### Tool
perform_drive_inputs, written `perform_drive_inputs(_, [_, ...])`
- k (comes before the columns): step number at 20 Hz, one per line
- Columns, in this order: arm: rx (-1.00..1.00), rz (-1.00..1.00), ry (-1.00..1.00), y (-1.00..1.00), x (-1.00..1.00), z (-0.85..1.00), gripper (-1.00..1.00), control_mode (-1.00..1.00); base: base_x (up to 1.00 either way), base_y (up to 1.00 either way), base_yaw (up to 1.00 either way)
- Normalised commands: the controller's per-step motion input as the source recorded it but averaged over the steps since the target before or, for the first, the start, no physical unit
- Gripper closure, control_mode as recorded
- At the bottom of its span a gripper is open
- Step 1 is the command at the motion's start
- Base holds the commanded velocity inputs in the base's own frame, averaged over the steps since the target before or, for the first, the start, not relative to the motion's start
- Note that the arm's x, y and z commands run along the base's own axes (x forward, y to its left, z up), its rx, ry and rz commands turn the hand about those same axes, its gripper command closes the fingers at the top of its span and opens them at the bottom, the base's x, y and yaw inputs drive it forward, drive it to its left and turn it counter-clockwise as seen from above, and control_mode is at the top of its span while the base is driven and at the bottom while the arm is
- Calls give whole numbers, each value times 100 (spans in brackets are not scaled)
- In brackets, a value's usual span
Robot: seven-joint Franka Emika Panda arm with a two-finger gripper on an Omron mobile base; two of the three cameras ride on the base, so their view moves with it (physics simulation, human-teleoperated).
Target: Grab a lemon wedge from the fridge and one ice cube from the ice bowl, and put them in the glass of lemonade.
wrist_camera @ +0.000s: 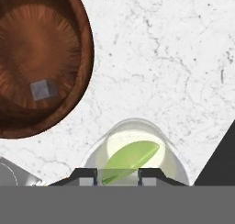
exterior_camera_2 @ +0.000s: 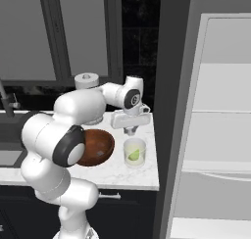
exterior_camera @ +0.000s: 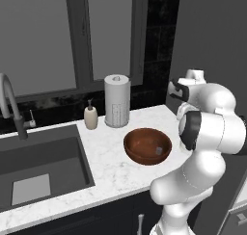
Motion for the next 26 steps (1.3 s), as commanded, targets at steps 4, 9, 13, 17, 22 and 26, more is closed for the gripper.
perform_drive_inputs(4, [4,6,-9,-11,6,-4,100,-100,0,0,0])
perform_drive_inputs(9, [1,5,-6,-18,1,-26,100,-100,0,0,0])
perform_drive_inputs(13, [0,5,-2,-16,1,-39,100,-100,0,0,0])
perform_drive_inputs(17, [0,4,0,0,9,-36,100,-100,0,0,0])
perform_drive_inputs(22, [0,4,0,0,0,-22,100,-100,0,0,0])
perform_drive_inputs(26, [0,1,-4,0,-11,-2,100,-100,0,0,0])
